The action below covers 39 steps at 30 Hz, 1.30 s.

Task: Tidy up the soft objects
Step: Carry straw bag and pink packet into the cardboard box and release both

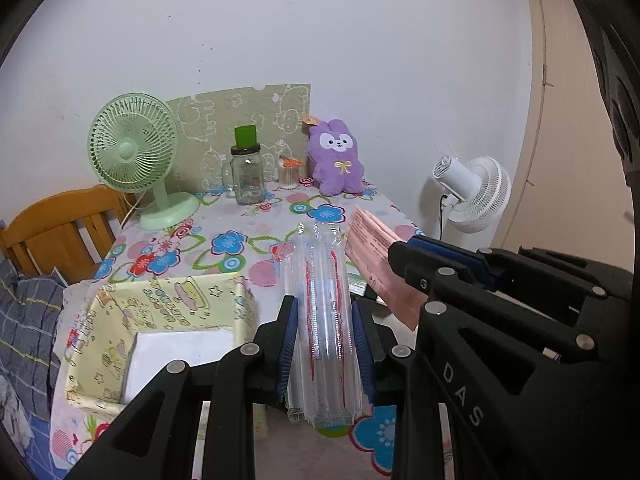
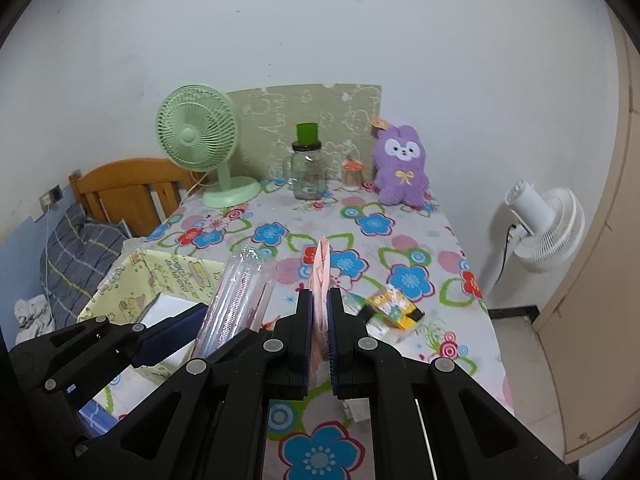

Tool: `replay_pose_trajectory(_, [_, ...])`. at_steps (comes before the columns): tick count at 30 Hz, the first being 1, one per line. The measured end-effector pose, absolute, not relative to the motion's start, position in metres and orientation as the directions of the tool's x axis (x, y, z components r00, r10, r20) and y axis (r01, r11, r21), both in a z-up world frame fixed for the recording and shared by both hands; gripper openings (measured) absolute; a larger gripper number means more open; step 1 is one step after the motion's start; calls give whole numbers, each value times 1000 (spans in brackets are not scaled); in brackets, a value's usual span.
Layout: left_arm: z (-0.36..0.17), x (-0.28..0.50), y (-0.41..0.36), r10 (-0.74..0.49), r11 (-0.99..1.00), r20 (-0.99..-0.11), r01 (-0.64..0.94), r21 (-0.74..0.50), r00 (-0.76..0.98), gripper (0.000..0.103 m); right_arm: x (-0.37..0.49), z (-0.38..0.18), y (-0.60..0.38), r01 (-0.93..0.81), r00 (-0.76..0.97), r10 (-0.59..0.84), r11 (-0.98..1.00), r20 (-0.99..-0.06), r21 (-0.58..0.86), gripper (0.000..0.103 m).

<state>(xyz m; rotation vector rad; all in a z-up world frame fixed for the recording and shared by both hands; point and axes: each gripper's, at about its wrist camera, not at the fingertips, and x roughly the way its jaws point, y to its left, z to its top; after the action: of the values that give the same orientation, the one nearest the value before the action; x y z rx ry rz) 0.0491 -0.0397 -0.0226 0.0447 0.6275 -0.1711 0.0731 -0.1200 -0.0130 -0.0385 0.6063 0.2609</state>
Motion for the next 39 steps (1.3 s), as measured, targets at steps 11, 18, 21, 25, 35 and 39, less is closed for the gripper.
replay_pose_trajectory(11, [-20, 53, -9, -109, 991, -591, 136, 2, 800, 27, 81, -8, -86, -313, 780, 266, 950, -566, 15, 9])
replay_pose_trajectory(18, [-21, 54, 15, -81, 995, -590, 97, -4, 803, 27, 86, -8, -59, -366, 762, 302, 931, -573, 4, 9])
replay_pose_trajectory(21, [-23, 55, 29, -62, 997, -596, 72, -8, 800, 27, 88, -8, -47, -387, 753, 319, 922, -575, 4, 9])
replay_pose_trajectory(25, [-29, 61, 45, -37, 999, -610, 40, -8, 792, 27, 93, -13, -31, -415, 735, 343, 910, -586, 12, 9])
replay_pose_trajectory(35, [-49, 73, 75, 5, 1000, -653, 3, 11, 757, 27, 105, -31, 0, -460, 684, 386, 887, -619, 44, 9])
replay_pose_trajectory(39, [-59, 79, 84, 27, 1000, -670, -11, 27, 742, 27, 109, -40, 10, -475, 659, 397, 878, -639, 55, 9])
